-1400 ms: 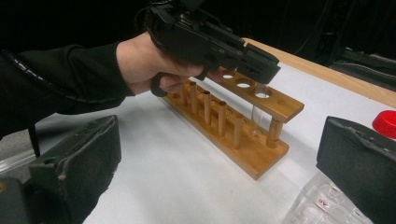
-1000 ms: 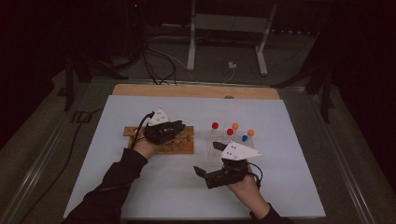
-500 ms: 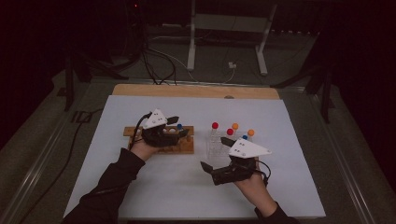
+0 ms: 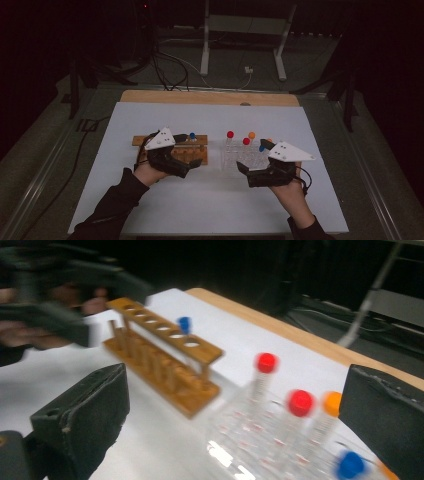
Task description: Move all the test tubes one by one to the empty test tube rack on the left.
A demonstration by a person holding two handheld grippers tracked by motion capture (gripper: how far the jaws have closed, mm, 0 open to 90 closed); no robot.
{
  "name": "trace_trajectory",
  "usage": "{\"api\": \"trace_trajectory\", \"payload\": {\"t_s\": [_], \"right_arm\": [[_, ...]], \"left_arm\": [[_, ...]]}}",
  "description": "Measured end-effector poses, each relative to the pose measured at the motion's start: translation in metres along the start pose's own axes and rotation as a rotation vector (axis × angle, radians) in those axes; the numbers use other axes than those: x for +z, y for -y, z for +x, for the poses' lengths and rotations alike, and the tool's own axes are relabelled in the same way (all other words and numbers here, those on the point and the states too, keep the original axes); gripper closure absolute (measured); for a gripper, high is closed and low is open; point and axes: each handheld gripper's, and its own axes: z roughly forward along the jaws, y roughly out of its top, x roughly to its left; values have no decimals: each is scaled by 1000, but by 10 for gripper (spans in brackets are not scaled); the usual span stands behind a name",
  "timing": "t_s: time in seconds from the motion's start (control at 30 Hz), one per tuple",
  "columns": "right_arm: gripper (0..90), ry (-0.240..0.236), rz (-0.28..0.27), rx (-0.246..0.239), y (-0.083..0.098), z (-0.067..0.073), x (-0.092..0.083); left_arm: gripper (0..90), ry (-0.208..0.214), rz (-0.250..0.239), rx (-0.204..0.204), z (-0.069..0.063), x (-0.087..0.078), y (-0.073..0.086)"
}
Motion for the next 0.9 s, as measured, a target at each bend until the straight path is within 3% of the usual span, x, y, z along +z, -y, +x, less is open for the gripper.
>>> {"api": "trace_trajectory", "payload": {"t_s": [0.13,0.4,0.67,0.9], "right_arm": [[1,51,-2,45,5,-18,-11],[90,108,38,82,28,-30,-13],[387,132,139,96,53,-43,-6],[513,126,168,145,61,-51,3]], "left_arm": [[13,36,8,2,-7,-6,3],[13,46,13,10,-17,-14,10],[13,54,25,5,-20,-13,17],[14,71,36,5,-22,-10,20]]}}
